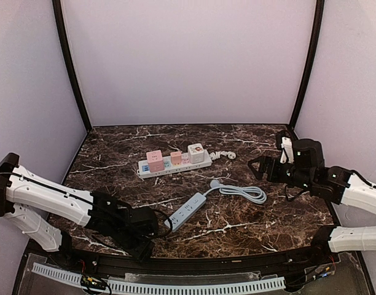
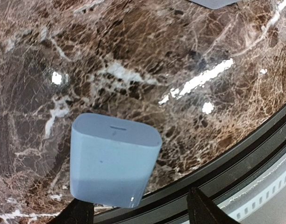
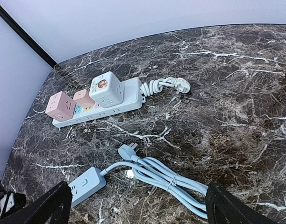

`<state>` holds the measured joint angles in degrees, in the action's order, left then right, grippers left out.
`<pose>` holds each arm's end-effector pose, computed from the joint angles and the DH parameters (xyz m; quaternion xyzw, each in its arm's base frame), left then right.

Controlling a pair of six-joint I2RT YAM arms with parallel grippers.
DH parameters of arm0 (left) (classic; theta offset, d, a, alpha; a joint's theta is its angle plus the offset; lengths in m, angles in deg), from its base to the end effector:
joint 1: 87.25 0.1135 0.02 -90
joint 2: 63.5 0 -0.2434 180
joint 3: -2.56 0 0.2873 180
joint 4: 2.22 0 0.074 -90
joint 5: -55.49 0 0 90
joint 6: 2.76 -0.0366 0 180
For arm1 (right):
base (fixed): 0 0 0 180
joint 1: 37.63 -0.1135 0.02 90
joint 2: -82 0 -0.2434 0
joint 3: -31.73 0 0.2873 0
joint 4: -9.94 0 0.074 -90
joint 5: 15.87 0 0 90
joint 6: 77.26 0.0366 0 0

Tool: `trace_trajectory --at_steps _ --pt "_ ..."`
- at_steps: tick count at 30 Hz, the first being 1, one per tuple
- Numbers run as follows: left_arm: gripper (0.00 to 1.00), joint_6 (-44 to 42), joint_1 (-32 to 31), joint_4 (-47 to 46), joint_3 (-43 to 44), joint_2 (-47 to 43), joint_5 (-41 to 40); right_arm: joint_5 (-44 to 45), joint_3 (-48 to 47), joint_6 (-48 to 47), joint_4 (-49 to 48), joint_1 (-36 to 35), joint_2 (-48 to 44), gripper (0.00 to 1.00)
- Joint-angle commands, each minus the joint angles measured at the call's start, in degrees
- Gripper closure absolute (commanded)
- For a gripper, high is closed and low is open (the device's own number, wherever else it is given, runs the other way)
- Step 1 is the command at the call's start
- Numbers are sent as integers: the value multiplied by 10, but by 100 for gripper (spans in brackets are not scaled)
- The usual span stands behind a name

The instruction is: Insert the plug

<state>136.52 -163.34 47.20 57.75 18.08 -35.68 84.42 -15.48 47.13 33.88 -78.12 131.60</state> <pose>0.0654 -0.2608 0.1194 0.2288 0.9655 -0.1051 0.0657 0.1928 0.1560 0.2381 0.0022 0.8475 0.2589 0.4634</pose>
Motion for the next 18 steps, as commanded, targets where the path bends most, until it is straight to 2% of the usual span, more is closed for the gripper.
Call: trace_trajectory --at_steps 1,8,10,13,18 --pt "32 -25 -16 28 24 24 -44 3 8 -4 -12 0 -2 1" --pt "34 -37 -24 75 28 59 -122 -1 8 -5 -13 1 -1 1" --pt "28 -40 -24 82 23 59 -138 -2 9 -4 -14 1 -2 1" --pt "24 -55 -24 69 12 52 -147 -5 10 -4 -16 1 -2 1" --pt "31 -102 -24 21 8 51 -137 -8 10 -4 -13 0 -2 1"
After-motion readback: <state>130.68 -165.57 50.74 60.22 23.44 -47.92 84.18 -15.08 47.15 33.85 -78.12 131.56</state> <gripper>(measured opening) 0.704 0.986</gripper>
